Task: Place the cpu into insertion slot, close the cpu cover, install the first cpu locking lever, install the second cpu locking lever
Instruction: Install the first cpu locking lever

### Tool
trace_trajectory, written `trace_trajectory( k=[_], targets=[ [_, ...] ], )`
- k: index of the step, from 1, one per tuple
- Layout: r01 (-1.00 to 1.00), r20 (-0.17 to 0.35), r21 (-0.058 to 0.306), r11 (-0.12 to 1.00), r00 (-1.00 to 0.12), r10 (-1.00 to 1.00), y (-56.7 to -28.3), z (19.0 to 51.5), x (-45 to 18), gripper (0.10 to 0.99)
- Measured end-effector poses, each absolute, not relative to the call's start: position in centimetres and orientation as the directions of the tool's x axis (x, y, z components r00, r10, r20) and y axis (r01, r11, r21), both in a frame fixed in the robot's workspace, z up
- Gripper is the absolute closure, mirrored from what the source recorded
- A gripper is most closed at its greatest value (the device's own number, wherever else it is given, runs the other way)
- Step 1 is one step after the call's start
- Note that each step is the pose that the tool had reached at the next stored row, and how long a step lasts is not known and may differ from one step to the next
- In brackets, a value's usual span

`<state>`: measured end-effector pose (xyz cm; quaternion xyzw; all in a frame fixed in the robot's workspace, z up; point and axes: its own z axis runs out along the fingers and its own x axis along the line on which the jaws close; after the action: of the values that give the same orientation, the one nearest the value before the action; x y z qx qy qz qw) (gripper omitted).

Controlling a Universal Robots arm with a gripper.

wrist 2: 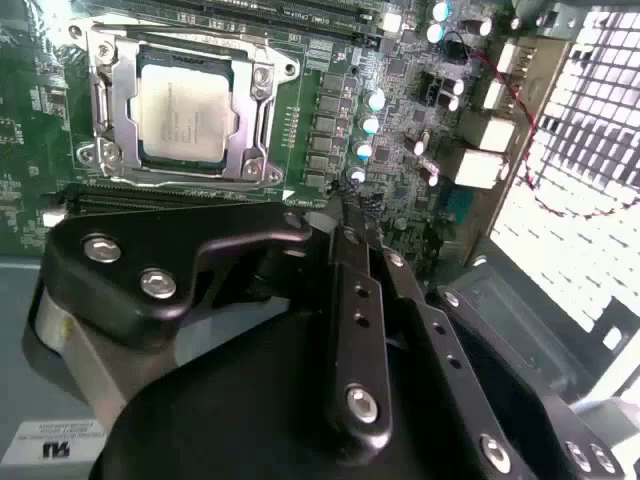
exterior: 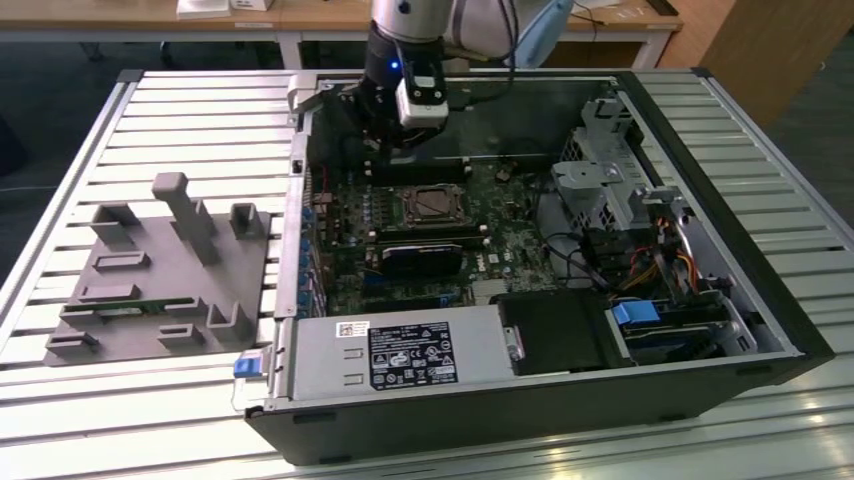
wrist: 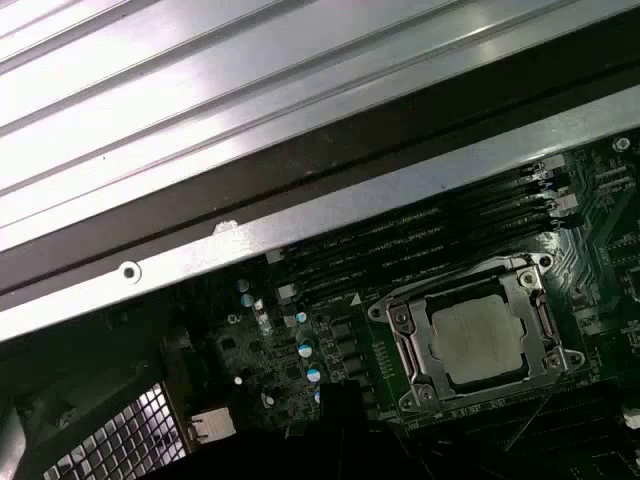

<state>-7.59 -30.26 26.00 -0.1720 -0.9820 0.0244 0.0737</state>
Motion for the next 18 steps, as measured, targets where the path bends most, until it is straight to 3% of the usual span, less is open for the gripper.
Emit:
trace_trajectory(
  k=[5, 18],
  targets=[
    [0.334, 0.136, -0.074, 0.940, -0.930, 0.341, -30.3, 28.1, -7.6, 0.984],
    [0.334, 0.136, -0.073, 0.940, -0.930, 0.341, -30.3, 28.3, -7.6, 0.984]
  ],
)
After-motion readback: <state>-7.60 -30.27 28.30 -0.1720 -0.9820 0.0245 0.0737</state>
